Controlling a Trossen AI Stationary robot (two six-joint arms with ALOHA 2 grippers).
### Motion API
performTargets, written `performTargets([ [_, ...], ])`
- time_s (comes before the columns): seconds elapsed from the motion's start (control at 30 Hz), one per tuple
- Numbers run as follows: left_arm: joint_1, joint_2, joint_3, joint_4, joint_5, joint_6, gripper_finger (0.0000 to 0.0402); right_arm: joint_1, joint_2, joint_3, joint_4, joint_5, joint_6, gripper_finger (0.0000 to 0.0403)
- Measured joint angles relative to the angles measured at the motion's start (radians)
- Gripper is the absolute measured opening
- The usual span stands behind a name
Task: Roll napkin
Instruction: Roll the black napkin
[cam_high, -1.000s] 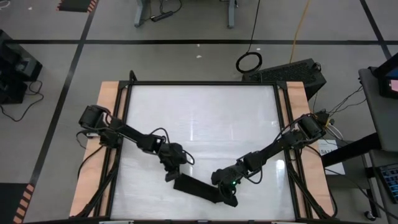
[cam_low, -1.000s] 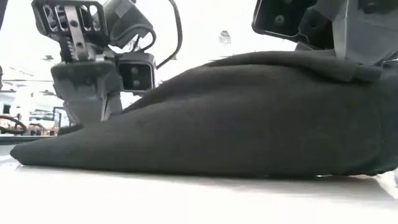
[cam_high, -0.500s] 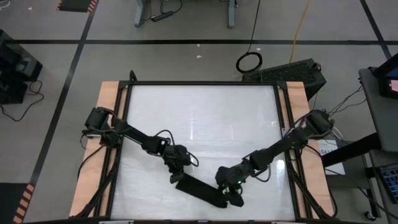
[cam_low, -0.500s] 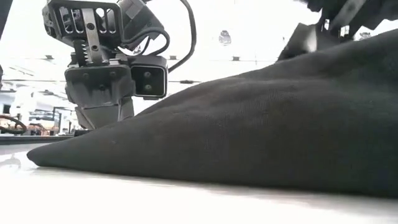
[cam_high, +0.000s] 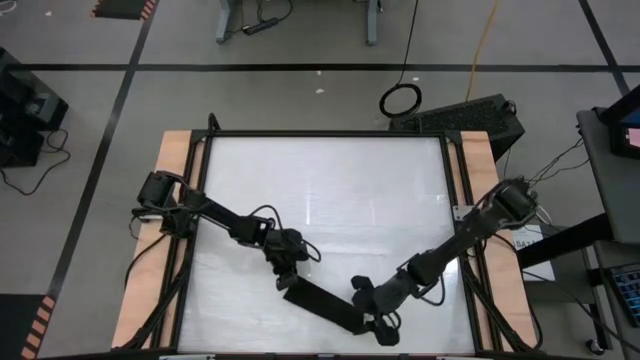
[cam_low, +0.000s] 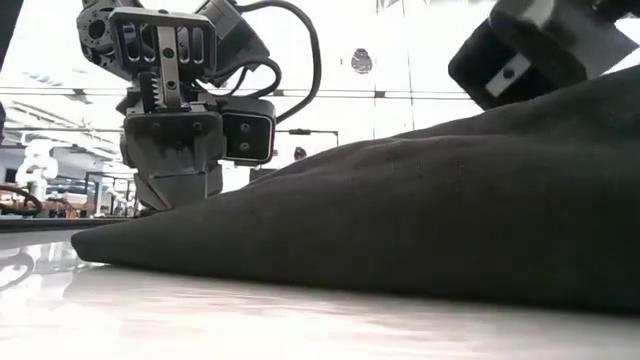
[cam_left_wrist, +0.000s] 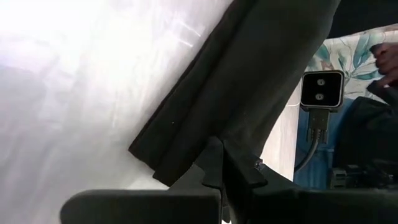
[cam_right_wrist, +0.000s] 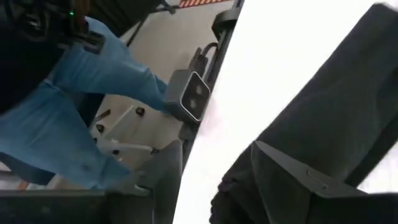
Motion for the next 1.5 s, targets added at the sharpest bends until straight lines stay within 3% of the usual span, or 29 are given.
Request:
performTargets([
  [0.27, 0.013, 0.001, -0.001, 0.022, 0.019, 0.001, 0.0011, 0.009, 0.094, 0.0, -0.077, 0.078, 0.139, 0.0195],
  [0.57, 0.066, -0.035, -0.007, 0.092, 0.021, 0.047, 0.0066, 0.029, 0.159, 0.003, -0.081, 0.085, 0.239, 0.0203],
  [0.8, 0.079, -0.152, -0.005, 0.085, 0.022, 0.169, 0.0132, 0.031, 0.163, 0.003, -0.09, 0.104, 0.277, 0.0203],
  [0.97, -0.017, -0.244, -0.004, 0.063, 0.052, 0.343, 0.0156, 0.03, 0.164, 0.003, -0.094, 0.113, 0.298, 0.0203],
  [1.13, -0.119, -0.244, -0.003, -0.018, -0.075, 0.524, 0.0157, 0.031, 0.164, 0.002, -0.096, 0.127, 0.302, 0.0203],
  [1.33, -0.16, -0.229, -0.002, -0.033, -0.279, 0.712, 0.0157, 0.03, 0.165, 0.002, -0.093, 0.126, 0.302, 0.0203],
  [1.5, -0.143, -0.18, -0.002, -0.046, -0.281, 0.762, 0.0158, 0.03, 0.165, 0.001, -0.089, 0.126, 0.306, 0.0203],
])
